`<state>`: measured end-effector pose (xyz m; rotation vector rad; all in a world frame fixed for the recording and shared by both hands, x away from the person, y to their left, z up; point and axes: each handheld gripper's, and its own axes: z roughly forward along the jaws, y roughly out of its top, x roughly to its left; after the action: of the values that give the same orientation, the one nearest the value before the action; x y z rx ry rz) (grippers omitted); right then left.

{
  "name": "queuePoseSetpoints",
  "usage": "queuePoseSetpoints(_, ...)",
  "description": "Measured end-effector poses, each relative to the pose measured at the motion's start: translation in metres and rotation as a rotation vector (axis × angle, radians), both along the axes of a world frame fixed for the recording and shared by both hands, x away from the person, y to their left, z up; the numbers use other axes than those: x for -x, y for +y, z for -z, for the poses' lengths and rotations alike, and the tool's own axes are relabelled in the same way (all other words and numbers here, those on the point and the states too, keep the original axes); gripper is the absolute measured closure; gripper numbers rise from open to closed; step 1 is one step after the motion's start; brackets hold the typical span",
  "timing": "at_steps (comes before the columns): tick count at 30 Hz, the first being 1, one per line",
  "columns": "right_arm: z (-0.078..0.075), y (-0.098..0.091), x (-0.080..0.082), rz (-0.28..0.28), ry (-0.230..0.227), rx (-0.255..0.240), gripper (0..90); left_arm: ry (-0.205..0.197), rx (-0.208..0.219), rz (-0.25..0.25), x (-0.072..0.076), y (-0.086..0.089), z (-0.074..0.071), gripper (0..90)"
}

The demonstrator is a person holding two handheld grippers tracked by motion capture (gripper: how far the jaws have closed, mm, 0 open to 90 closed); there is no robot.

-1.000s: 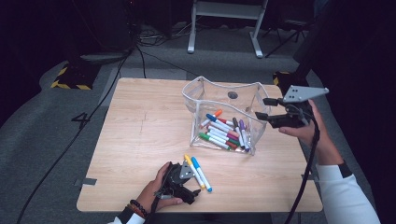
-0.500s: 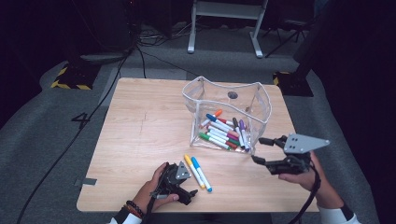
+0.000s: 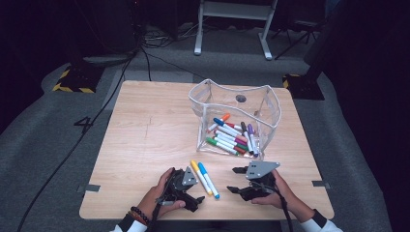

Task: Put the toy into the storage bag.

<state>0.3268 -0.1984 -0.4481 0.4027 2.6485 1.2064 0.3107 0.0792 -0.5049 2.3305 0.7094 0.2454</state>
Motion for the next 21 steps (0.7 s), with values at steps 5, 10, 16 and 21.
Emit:
queuePoseSetpoints(5, 0.017, 0.03, -0.016, -0.011, -0.001, 0.004, 36.2, 0.0, -0.002, 0.0, 0.0, 0.0, 0.0, 0.3)
queuePoseSetpoints(10, 0.028, 0.049, -0.032, -0.013, 0.056, -0.01, 36.9, 0.0, -0.002, 0.0, 0.0, 0.0, 0.0, 0.3)
queuePoseSetpoints(16, 0.033, 0.063, -0.042, 0.002, 0.066, 0.001, 38.6, -0.001, 0.0, 0.005, -0.001, 0.0, 0.0, 0.3)
queuePoseSetpoints(21, 0.038, 0.071, -0.051, 0.046, 0.07, 0.024, 42.6, -0.001, -0.001, 0.004, -0.001, 0.0, 0.0, 0.3)
